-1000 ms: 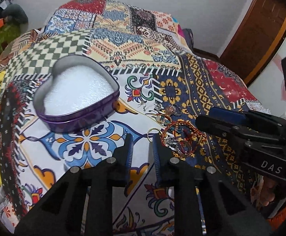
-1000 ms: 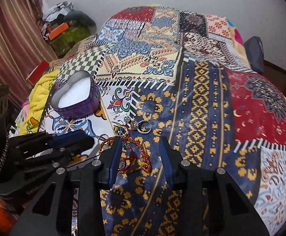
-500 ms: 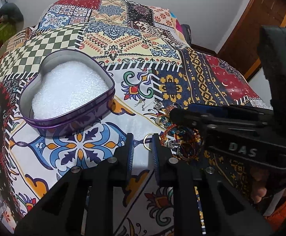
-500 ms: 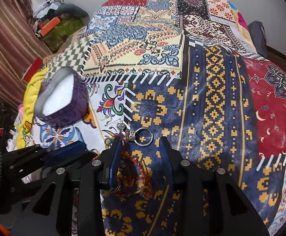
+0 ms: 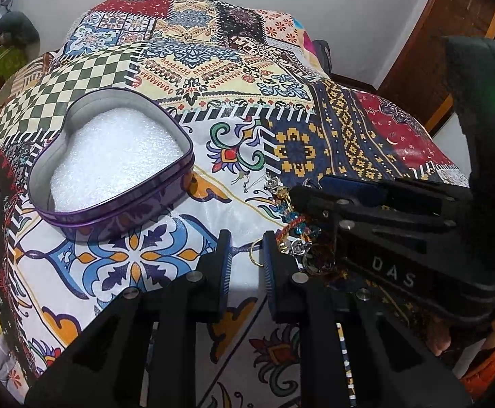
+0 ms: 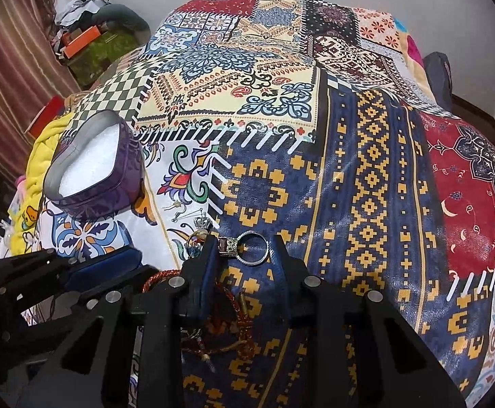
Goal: Organize jewelry
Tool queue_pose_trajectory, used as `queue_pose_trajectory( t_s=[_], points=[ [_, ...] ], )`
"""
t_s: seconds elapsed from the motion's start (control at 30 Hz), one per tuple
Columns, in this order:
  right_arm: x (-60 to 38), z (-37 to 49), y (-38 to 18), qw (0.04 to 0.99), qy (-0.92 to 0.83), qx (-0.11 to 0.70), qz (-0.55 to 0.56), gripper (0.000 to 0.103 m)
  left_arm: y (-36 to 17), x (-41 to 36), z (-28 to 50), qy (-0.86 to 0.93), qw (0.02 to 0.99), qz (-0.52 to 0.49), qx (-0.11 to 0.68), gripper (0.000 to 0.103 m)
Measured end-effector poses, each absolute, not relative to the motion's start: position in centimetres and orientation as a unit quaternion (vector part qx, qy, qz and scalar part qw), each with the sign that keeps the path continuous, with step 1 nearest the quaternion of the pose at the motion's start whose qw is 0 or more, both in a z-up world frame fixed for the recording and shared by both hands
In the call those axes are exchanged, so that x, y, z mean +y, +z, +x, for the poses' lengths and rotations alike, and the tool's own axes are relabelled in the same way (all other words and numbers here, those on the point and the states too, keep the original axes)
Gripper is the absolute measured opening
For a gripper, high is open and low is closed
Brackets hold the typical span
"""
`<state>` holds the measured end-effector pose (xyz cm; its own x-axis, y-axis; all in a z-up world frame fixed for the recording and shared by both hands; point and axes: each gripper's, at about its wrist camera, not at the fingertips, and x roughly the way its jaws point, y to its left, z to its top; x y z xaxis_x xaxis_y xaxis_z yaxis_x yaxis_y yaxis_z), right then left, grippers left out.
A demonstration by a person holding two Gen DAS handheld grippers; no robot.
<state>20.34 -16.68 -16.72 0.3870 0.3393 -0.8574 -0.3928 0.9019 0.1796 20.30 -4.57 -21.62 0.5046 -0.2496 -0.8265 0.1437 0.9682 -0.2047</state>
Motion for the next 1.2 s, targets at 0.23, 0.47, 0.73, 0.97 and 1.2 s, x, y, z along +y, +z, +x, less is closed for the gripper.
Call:
queue_pose_trajectory(
  t_s=[0.23, 0.47, 0.73, 0.97, 1.2],
  points=[
    [-16.9, 19.4, -16.2, 0.834, 0.221, 0.504, -0.021, 0.028, -21.6, -5.2, 20.2, -0.108, 0.87, -0.03, 0.48, 0.009],
    [-17.7, 18.7, -15.2, 0.839, 0.223, 0.496, -0.013, 0.028, -21.5, -4.7, 20.1, -0.106, 0.867, -0.042, 0.484, 0.0],
    [-18.5, 18.0, -13.9, 0.847, 0.224, 0.483, 0.001, 0.028, -21.0, -4.5, 19.1, -0.1, 0.869, -0.047, 0.483, 0.0],
    [-18.6, 17.3, -13.4, 0.849, 0.227, 0.477, 0.006, 0.028, -19.9, -4.0, 18.3, -0.102, 0.87, -0.041, 0.48, 0.0],
    [-18.9, 17.2, -13.6, 0.845, 0.231, 0.482, 0.014, 0.028, -20.7, -4.9, 17.5, -0.114, 0.858, 0.001, 0.501, 0.021]
  ],
)
